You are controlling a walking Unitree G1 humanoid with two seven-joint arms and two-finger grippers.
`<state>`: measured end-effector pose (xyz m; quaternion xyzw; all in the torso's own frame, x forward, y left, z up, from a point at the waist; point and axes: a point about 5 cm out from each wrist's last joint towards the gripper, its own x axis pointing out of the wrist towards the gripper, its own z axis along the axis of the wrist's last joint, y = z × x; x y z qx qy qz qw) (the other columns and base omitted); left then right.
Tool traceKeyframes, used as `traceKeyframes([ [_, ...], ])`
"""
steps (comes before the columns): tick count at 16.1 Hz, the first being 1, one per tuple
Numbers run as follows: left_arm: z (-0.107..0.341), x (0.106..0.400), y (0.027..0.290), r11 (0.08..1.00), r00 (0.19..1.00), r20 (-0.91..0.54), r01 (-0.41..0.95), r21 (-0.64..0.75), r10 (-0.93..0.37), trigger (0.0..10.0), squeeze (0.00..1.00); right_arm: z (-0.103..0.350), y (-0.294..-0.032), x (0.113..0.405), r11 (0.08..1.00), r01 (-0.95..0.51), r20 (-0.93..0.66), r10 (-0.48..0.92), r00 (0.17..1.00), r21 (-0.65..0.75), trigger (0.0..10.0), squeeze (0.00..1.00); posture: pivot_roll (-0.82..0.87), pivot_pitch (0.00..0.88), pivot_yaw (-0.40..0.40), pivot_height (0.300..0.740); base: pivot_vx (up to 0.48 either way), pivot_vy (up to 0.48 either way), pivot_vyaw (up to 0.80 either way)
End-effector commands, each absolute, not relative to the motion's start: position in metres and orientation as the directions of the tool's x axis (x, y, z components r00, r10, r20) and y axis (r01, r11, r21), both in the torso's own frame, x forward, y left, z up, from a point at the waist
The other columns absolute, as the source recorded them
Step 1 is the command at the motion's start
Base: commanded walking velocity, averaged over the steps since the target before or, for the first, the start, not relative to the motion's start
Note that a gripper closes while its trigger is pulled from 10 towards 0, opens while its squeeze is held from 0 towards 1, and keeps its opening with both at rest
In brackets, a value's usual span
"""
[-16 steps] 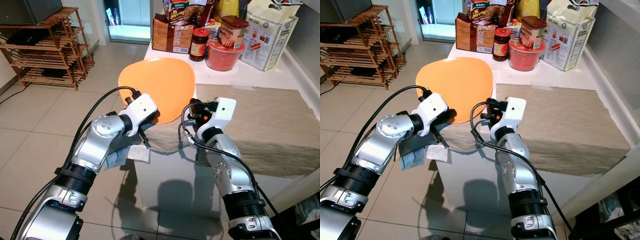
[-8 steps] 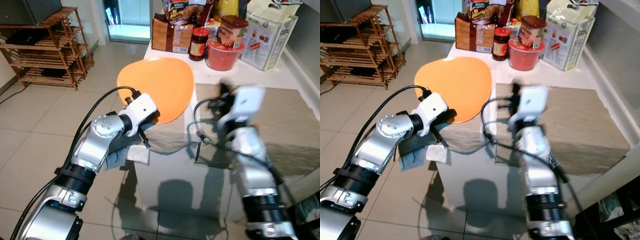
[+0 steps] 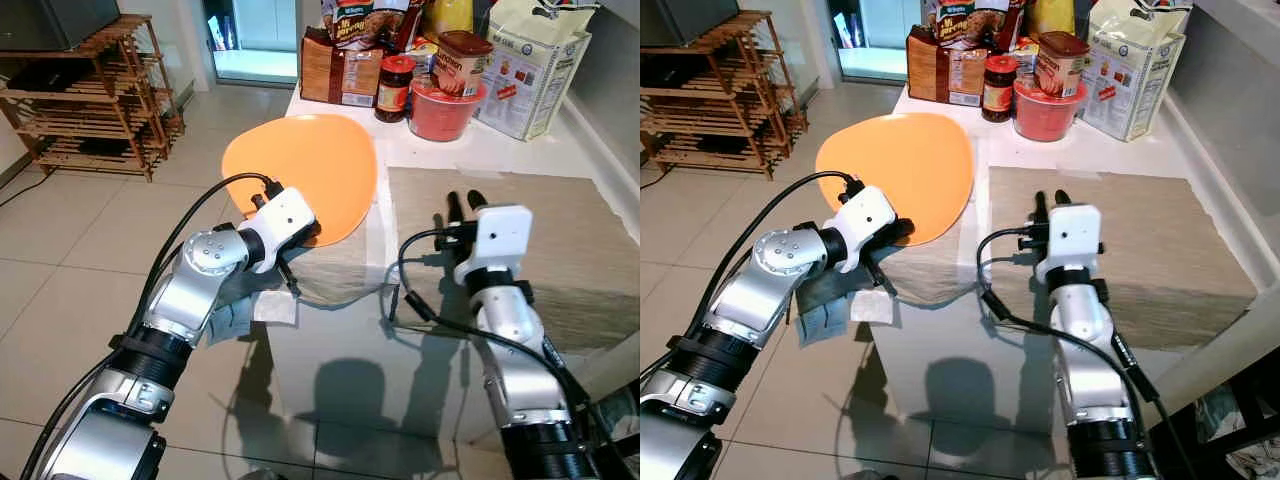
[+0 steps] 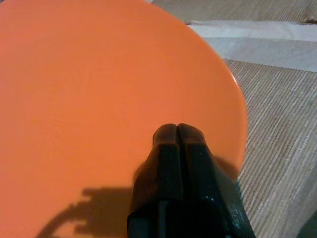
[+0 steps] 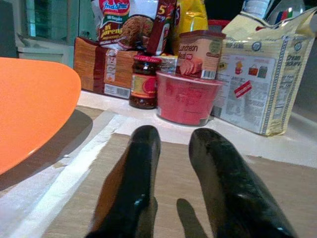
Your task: Setting the table
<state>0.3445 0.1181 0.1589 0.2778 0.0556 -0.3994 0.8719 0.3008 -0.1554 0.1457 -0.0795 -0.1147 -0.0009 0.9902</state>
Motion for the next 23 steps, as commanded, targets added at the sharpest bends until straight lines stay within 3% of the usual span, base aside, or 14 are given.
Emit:
traceKeyframes([
  [1,0.147,0.343,0.12,0.511,0.651,-0.38,0.755,0.41,-0.657,10.0,0.0,0.149,-0.153,0.3,0.987,0.025,0.244,0.015,0.97,-0.161,10.0,1.0,0.04,0.0,0.014,0.74,0.0,0.0,0.0],
  [5,0.148,0.344,0.12,0.505,0.65,-0.378,0.755,0.418,-0.659,10.0,0.0,0.147,-0.15,0.3,0.984,0.017,0.243,0.027,0.97,-0.177,10.0,0.97,0.04,0.0,0.014,0.74,0.0,0.0,0.0],
  [6,0.15,0.345,0.12,0.505,0.654,-0.368,0.75,0.427,-0.661,10.0,0.0,0.147,-0.148,0.3,0.982,0.008,0.24,0.038,0.97,-0.189,10.0,0.0,0.04,0.0,0.014,0.74,0.0,0.0,0.0],
  [15,0.199,0.366,0.109,0.493,0.676,-0.236,0.693,0.526,-0.698,10.0,0.0,0.139,-0.146,0.299,0.982,-0.012,0.204,0.05,0.978,-0.186,10.0,0.0,0.04,0.002,0.008,0.74,0.0,0.0,0.0],
  [20,0.214,0.393,0.135,0.562,0.789,-0.237,0.581,0.589,-0.567,10.0,0.0,0.141,-0.144,0.297,0.987,-0.033,0.217,0.066,0.974,-0.156,10.0,0.0,0.05,0.009,0.003,0.74,0.0,0.0,0.0],
  [23,0.204,0.405,0.15,0.585,0.842,-0.292,0.528,0.616,-0.453,10.0,0.0,0.158,-0.14,0.275,0.986,-0.116,0.268,0.146,0.952,-0.123,10.0,0.0,0.01,0.018,0.005,0.74,0.0,0.0,0.0],
])
